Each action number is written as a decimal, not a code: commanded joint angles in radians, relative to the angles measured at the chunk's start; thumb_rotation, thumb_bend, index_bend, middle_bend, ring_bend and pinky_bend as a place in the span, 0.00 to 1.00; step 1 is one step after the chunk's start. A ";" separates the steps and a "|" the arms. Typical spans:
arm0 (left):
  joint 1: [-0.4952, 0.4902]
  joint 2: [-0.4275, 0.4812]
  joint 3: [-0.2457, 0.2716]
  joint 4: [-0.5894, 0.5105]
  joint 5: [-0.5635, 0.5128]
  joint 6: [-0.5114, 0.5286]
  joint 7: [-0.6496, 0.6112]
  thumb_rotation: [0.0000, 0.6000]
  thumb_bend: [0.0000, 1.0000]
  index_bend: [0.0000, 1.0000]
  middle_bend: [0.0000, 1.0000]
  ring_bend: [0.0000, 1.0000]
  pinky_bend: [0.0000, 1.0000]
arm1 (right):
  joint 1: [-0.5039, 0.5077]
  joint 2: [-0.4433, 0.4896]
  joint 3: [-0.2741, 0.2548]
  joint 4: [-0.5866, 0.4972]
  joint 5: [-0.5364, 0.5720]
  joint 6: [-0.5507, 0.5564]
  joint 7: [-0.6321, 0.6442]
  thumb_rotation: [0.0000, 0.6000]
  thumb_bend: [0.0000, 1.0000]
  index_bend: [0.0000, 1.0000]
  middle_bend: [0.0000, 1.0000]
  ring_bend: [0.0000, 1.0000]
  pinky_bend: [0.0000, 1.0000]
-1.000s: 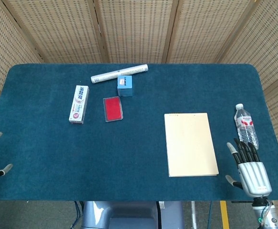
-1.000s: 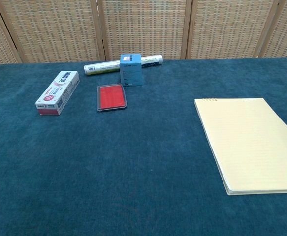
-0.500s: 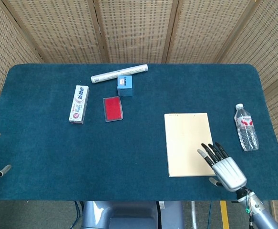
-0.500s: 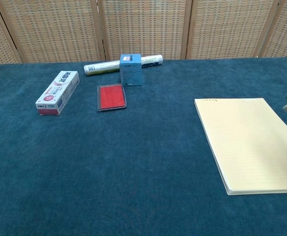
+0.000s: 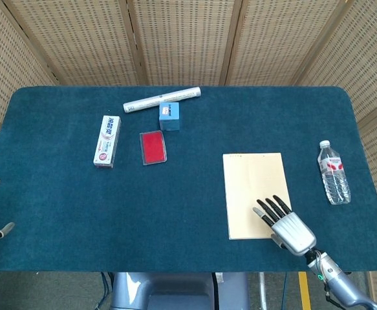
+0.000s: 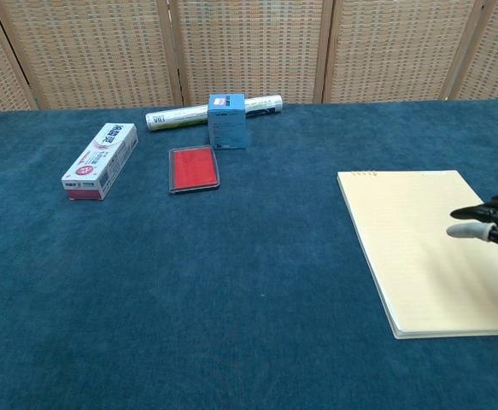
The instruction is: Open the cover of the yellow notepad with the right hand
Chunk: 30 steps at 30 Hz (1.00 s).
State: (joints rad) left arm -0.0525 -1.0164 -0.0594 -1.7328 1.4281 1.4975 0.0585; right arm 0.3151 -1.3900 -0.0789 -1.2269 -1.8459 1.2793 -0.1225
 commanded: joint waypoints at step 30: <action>-0.006 0.004 0.002 -0.005 -0.010 -0.020 -0.008 1.00 0.00 0.00 0.00 0.00 0.00 | -0.015 -0.123 -0.053 0.225 0.031 0.025 0.049 1.00 0.41 0.05 0.04 0.00 0.00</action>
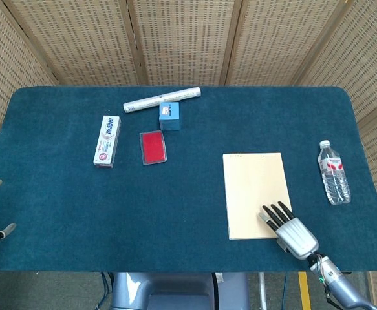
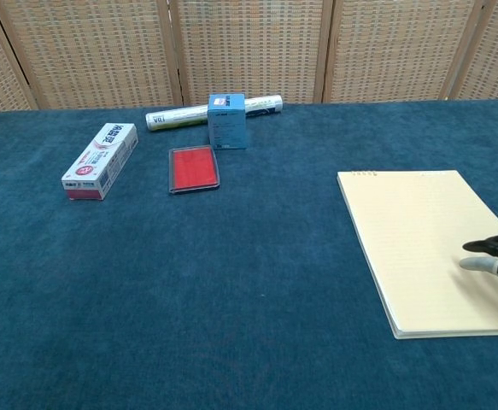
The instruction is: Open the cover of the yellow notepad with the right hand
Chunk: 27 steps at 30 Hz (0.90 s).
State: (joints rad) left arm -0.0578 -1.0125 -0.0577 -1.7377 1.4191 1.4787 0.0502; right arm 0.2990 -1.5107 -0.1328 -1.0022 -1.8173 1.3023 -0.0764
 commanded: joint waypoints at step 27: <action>-0.004 0.000 0.000 -0.005 -0.009 -0.010 0.005 1.00 0.00 0.00 0.00 0.00 0.00 | 0.019 -0.032 0.006 0.027 0.040 -0.012 -0.015 1.00 0.41 0.05 0.04 0.00 0.00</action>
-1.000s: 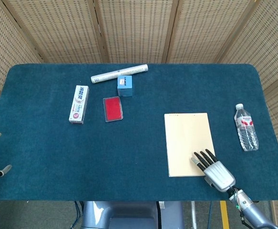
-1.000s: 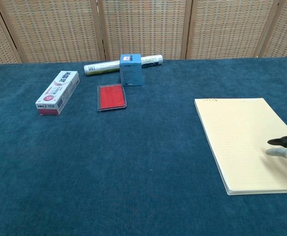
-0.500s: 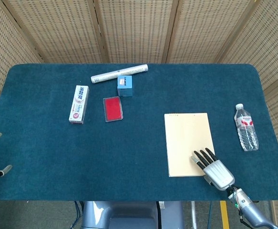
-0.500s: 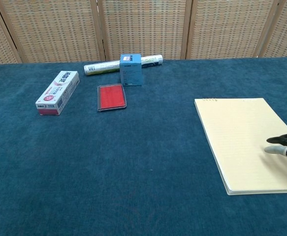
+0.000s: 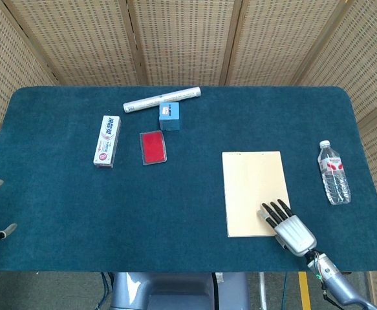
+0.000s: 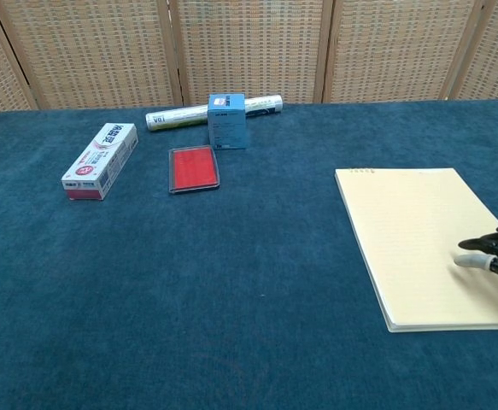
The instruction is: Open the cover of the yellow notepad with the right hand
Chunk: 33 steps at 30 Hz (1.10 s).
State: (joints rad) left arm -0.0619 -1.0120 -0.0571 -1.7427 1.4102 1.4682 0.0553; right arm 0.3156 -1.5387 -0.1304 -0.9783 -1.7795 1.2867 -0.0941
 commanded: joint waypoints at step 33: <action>-0.009 0.002 -0.004 -0.003 -0.018 -0.019 0.000 1.00 0.00 0.00 0.00 0.00 0.00 | 0.162 -0.107 0.159 0.083 0.094 -0.028 0.016 1.00 0.42 0.33 0.27 0.10 0.00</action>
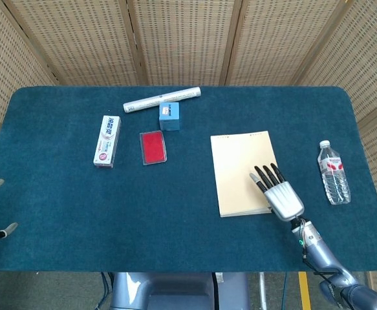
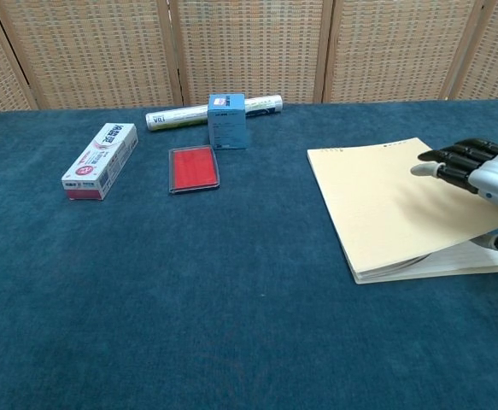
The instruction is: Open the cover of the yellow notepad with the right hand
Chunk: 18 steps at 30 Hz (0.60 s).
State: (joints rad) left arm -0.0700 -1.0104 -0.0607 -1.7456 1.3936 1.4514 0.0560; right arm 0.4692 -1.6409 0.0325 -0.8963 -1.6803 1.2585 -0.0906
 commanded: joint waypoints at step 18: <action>-0.005 0.003 0.001 -0.002 -0.004 -0.011 -0.001 1.00 0.00 0.00 0.00 0.00 0.00 | 0.022 -0.063 -0.059 0.230 -0.057 0.100 0.207 1.00 0.74 0.65 0.61 0.43 0.40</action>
State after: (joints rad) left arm -0.0754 -1.0075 -0.0599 -1.7473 1.3897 1.4406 0.0545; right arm 0.4932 -1.6940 -0.0229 -0.6832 -1.7352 1.3427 0.0960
